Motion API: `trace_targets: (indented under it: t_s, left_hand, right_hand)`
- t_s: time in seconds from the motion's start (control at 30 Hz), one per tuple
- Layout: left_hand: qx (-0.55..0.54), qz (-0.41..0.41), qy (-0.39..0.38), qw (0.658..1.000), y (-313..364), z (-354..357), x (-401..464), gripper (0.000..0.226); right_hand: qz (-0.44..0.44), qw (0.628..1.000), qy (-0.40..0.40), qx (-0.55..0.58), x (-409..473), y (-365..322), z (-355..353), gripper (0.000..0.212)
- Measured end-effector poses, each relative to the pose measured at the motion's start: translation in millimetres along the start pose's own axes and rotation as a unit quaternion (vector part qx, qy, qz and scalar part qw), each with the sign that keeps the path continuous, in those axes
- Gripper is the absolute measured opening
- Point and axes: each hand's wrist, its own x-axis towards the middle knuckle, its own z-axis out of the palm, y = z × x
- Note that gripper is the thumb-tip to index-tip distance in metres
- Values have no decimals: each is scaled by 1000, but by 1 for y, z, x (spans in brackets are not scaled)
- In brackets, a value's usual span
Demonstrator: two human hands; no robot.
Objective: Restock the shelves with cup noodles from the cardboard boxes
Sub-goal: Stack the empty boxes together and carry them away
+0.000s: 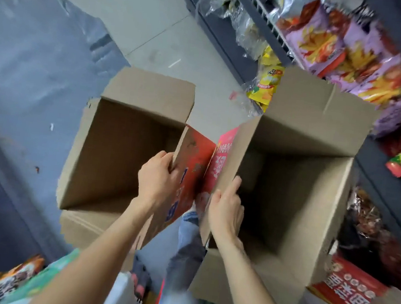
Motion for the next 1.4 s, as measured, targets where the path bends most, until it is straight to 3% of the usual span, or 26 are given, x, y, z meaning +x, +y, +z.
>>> trace_targets:
  t_s: [0.1, 0.27, 0.47, 0.57, 0.63, 0.73, 0.87, 0.93, 1.07, 1.23, 1.4]
  left_hand:
    - [-68, -51, 3, 996, 0, -54, 1, 22]
    - [-126, -33, 9, 991, 3, -148, 34, 29]
    - [-166, -37, 27, 985, -21, -235, 93, 38]
    - [-162, -53, 23, 985, -35, -275, 134, 62]
    - [-135, -59, 45, 988, -46, -301, 172, 50]
    - [-85, -89, 70, 990, -64, -343, 238, 18]
    - [-49, -142, 82, 985, -90, -404, 317, 21]
    - [-38, -162, 92, 982, -99, -432, 348, 29]
    - [-47, -175, 95, 979, -119, -469, 420, 31]
    - [-55, -180, 85, 978, -144, -483, 539, 30]
    - [-113, -180, 69, 975, -176, -470, 678, 23]
  right_hand:
    - [-86, 996, -7, -33, -30, -61, -9, 52]
    - [-238, 971, -18, -11, -58, -152, -14, 60]
    - [-325, 944, -51, 15, -44, -255, -28, 64]
    - [-344, 936, -79, 3, -20, -312, -33, 65]
    - [-358, 929, -98, -3, -2, -358, -36, 62]
    - [-386, 906, -170, -29, 33, -435, -39, 65]
    - [-379, 868, -321, -21, 74, -526, -51, 68]
    - [-356, 866, -350, 3, 80, -556, -52, 69]
    - [-333, 904, -241, -118, 94, -612, -33, 87]
    - [-338, 918, -126, -167, 168, -692, 3, 52]
    - [-308, 934, -47, -175, 285, -761, 33, 52]
